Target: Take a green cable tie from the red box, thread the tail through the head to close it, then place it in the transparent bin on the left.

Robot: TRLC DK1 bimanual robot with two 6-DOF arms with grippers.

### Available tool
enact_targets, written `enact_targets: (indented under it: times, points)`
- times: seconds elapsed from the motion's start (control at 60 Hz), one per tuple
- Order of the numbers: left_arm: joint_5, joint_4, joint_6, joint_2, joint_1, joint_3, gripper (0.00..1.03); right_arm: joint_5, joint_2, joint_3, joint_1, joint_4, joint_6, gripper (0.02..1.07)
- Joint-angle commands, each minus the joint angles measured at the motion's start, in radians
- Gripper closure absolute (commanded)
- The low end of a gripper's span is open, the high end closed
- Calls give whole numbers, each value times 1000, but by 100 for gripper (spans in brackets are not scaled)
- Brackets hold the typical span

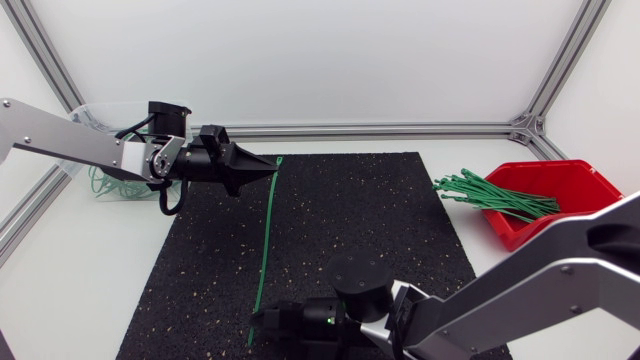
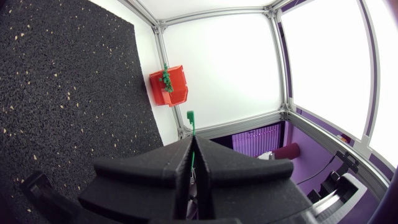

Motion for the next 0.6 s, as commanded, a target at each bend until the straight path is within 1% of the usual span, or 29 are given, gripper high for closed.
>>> enact_targets:
  times: [0.0,0.133,0.283,0.367,0.433,0.517,0.583]
  points:
    - [23,2,-26,20,-1,15,100,-6,4,19,-11,14,-19,98]
    - [23,5,-17,16,-1,-2,100,-6,4,51,-31,14,-12,100]
    - [23,9,1,-15,-2,-28,100,4,1,74,-41,11,15,100]
    - [23,9,15,-53,-7,-59,100,20,-16,85,-34,10,84,101]
    - [23,17,18,-76,-12,-76,100,41,-22,126,-30,1,184,101]
    - [23,25,20,-102,-12,-94,100,60,-16,155,-31,-1,227,101]
    - [23,28,24,-124,-10,-110,100,101,-24,183,-31,-16,320,101]
